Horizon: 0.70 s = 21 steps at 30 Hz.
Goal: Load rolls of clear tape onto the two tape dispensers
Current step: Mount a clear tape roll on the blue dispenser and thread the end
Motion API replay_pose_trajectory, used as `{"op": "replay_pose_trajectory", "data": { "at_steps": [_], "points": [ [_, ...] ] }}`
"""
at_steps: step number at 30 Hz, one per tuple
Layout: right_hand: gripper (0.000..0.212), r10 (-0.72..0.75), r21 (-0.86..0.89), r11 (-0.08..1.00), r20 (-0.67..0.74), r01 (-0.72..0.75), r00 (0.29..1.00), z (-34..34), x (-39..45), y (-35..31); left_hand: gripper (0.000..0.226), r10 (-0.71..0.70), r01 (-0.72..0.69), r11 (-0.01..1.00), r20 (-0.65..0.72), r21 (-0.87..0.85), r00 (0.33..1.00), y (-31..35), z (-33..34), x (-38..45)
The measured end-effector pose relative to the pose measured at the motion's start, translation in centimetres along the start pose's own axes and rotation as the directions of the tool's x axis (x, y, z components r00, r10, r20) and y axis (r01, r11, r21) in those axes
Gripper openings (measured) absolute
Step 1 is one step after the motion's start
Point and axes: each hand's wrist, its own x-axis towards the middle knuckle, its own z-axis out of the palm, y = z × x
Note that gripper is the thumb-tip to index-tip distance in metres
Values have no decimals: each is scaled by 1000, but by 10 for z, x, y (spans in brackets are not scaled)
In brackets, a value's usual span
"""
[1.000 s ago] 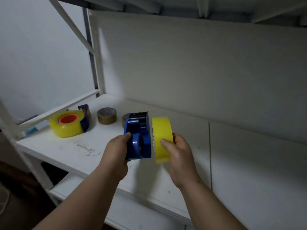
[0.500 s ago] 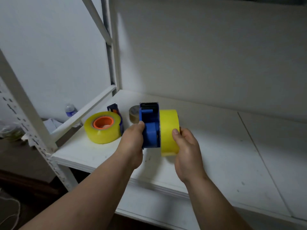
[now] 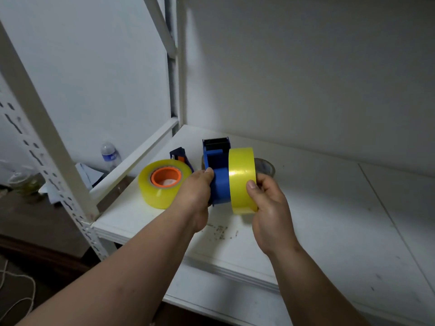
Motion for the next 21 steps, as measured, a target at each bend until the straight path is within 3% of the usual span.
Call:
{"op": "replay_pose_trajectory", "data": {
  "at_steps": [7, 16, 21],
  "points": [
    [38, -35, -127, 991, -24, 31, 999, 12, -4, 2, 21, -63, 68, 995, 63, -74, 996, 9, -9, 14],
    [31, -91, -359, 929, 2, 86, 996, 59, -13, 0, 19, -190, 201, 978, 165, -52, 968, 35, -51, 42],
    [35, -88, -403, 912, 3, 82, 996, 83, -26, 2, 35, -269, 276, 961, 239, 3, 933, 37, -78, 60]
  ]
}}
